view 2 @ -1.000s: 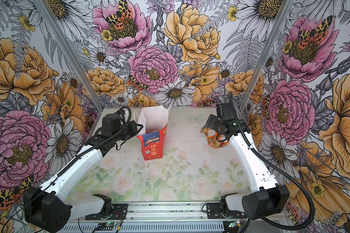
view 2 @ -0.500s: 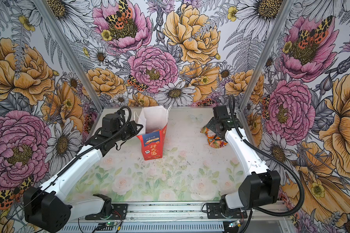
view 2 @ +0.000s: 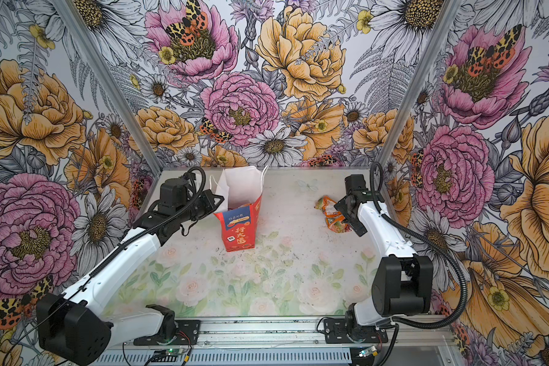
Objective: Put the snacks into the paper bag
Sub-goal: 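Lower the right gripper onto an orange Fox's packet and close it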
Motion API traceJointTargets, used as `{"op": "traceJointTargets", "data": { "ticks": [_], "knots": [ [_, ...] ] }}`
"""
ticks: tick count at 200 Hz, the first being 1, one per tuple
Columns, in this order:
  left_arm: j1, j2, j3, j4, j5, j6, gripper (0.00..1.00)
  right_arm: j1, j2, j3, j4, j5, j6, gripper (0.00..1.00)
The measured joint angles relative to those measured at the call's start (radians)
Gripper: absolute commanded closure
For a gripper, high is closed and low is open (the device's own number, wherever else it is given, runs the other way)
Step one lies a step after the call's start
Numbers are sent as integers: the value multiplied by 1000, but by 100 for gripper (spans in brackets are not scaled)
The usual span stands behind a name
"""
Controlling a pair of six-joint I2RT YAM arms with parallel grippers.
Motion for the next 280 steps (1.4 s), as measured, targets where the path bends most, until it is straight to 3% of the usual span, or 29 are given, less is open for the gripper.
{"op": "traceJointTargets", "data": {
  "ticks": [91,280],
  "knots": [
    [1,-1,0,-3,0,0,100,-34,35,-32,61,-38,36,1],
    [3,-2,0,-6,-1,0,100,-48,296,18,193,-60,42,7]
  ]
}}
